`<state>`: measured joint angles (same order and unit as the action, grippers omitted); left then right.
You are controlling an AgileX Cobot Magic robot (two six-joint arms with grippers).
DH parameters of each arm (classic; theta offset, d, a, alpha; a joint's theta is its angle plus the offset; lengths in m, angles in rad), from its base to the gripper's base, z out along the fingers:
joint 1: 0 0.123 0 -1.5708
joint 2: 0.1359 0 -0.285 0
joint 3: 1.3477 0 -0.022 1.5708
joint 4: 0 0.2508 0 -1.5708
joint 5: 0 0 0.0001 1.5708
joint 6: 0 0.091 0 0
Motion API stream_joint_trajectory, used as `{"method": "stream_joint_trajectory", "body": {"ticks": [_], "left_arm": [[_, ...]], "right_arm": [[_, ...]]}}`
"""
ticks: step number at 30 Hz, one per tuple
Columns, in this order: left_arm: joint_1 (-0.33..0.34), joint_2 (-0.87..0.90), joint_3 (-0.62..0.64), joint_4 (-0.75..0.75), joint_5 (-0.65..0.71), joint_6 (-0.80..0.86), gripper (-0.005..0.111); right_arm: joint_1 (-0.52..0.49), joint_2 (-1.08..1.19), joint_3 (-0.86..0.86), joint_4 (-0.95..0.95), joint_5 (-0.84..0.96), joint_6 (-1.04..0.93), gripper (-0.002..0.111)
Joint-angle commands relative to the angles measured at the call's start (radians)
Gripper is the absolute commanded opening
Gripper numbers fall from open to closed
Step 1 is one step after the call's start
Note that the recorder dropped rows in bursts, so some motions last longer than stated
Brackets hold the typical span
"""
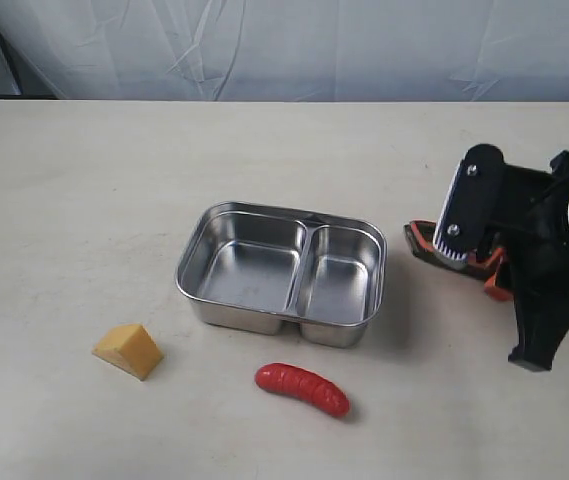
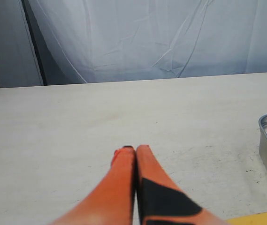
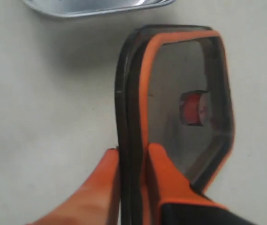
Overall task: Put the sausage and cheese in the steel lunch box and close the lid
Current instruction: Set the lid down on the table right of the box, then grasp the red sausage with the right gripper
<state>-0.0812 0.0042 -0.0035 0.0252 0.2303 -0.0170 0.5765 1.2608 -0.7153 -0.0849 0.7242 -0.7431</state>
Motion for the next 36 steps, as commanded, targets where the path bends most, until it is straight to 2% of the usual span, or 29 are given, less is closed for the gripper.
{"method": "stream_joint_trajectory", "body": {"ticks": [1,5,7,11,13,20,24,33,36], "left_arm": [[0.001,-0.004,0.004,0.004,-0.005,0.001,0.000],[0.001,-0.004,0.004,0.004,-0.005,0.001,0.000],[0.001,-0.004,0.004,0.004,-0.005,0.001,0.000],[0.001,-0.004,0.004,0.004,-0.005,0.001,0.000],[0.001,-0.004,0.004,0.004,-0.005,0.001,0.000],[0.001,-0.004,0.004,0.004,-0.005,0.001,0.000],[0.001,-0.004,0.004,0.004,-0.005,0.001,0.000],[0.001,-0.004,0.004,0.004,-0.005,0.001,0.000],[0.001,-0.004,0.004,0.004,-0.005,0.001,0.000]], "right_arm": [[0.038,0.000,0.037,0.057,0.123,0.068,-0.001],[0.043,0.000,0.041,0.169,0.139,0.068,-0.001],[0.043,0.000,0.041,0.212,0.141,0.068,0.005],[0.043,0.000,0.041,0.254,0.146,0.068,0.038],[0.043,0.000,0.041,0.278,0.144,0.068,0.046],[0.043,0.000,0.041,0.606,0.128,-0.018,0.048],[0.050,0.008,0.041,0.676,0.095,-0.073,0.055],[0.279,0.138,0.041,0.674,-0.177,-0.074,0.054],[0.323,0.200,0.041,0.674,-0.273,-0.069,0.054]]}}
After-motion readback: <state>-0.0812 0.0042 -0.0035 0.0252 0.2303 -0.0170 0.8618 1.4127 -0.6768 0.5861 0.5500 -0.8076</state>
